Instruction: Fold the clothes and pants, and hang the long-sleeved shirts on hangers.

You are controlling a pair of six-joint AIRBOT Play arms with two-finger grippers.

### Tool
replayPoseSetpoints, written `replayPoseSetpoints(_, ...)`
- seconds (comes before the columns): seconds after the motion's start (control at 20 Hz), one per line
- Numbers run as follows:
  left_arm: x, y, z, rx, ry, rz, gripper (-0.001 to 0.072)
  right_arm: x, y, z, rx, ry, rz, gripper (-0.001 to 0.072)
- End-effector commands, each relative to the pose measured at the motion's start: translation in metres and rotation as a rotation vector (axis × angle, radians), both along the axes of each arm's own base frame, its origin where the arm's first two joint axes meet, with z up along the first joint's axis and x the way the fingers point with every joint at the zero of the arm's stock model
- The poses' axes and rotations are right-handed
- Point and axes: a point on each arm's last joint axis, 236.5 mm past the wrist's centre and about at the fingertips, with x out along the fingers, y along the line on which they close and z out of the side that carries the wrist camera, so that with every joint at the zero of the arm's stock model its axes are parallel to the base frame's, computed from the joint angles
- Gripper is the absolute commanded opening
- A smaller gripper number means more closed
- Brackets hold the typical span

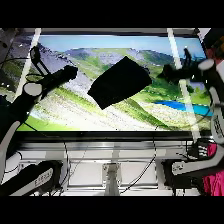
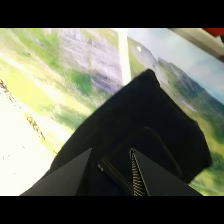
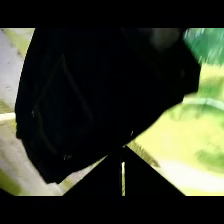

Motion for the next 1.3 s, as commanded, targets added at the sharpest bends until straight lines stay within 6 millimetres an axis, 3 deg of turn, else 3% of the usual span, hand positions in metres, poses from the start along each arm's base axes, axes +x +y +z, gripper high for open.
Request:
replayPoseSetpoints(0.0, -0.019, -0.009, 0.0, 0.004, 0.045, -0.086, 0.0295, -0.059, 0.023, -0.042, 0.17, 0.022, -0.187, 0.0005)
replayPoseSetpoints(0.05, -0.021, -0.01, -0.001, 0.003, 0.051, -0.093, 0.0295, -0.07, 0.034, -0.053, 0.242, 0.049, -0.269, 0.0013)
replayPoseSetpoints(0.1, -0.021, -0.01, -0.002, 0.003, 0.052, -0.095, 0.0295, -0.073, 0.041, -0.064, 0.29, 0.082, -0.346, 0.0201)
replayPoseSetpoints(0.15, -0.021, -0.01, -0.002, 0.003, 0.052, -0.095, 0.0295, -0.075, 0.048, -0.074, 0.288, 0.102, -0.377, 0.0548)
replayPoseSetpoints(0.2, -0.021, -0.01, -0.002, 0.003, 0.052, -0.095, 0.0296, -0.072, 0.054, -0.083, 0.253, 0.104, -0.374, 0.0679)
replayPoseSetpoints(0.35, -0.022, -0.012, -0.002, 0.001, 0.057, -0.101, 0.0295, -0.041, 0.072, -0.086, 0.221, 0.077, -0.375, 0.0679)
replayPoseSetpoints(0.45, -0.024, -0.014, -0.003, 0.0, 0.064, -0.111, 0.0295, -0.015, 0.072, -0.089, 0.257, 0.107, -0.441, 0.0681)
replayPoseSetpoints(0.75, -0.027, -0.016, -0.005, -0.001, 0.074, -0.125, 0.0296, 0.057, 0.084, -0.092, 0.355, 0.121, -0.44, 0.068)
replayPoseSetpoints(0.95, -0.027, -0.016, -0.005, 0.0, 0.074, -0.125, 0.0295, 0.08, 0.088, -0.1, 0.391, 0.138, -0.45, 0.0658)
replayPoseSetpoints(1.0, -0.027, -0.016, -0.005, 0.0, 0.074, -0.125, 0.0295, 0.084, 0.085, -0.097, 0.386, 0.124, -0.455, 0.0505)
replayPoseSetpoints(1.05, -0.027, -0.016, -0.005, 0.0, 0.074, -0.125, 0.0295, 0.088, 0.083, -0.091, 0.394, 0.113, -0.447, 0.0195)
replayPoseSetpoints(1.1, -0.027, -0.016, -0.005, 0.0, 0.074, -0.125, 0.0295, 0.089, 0.083, -0.083, 0.412, 0.109, -0.43, 0.0019)
replayPoseSetpoints(1.25, -0.027, -0.016, -0.005, -0.001, 0.074, -0.125, 0.0296, 0.085, 0.065, -0.058, 0.425, 0.088, -0.376, 0.0005)
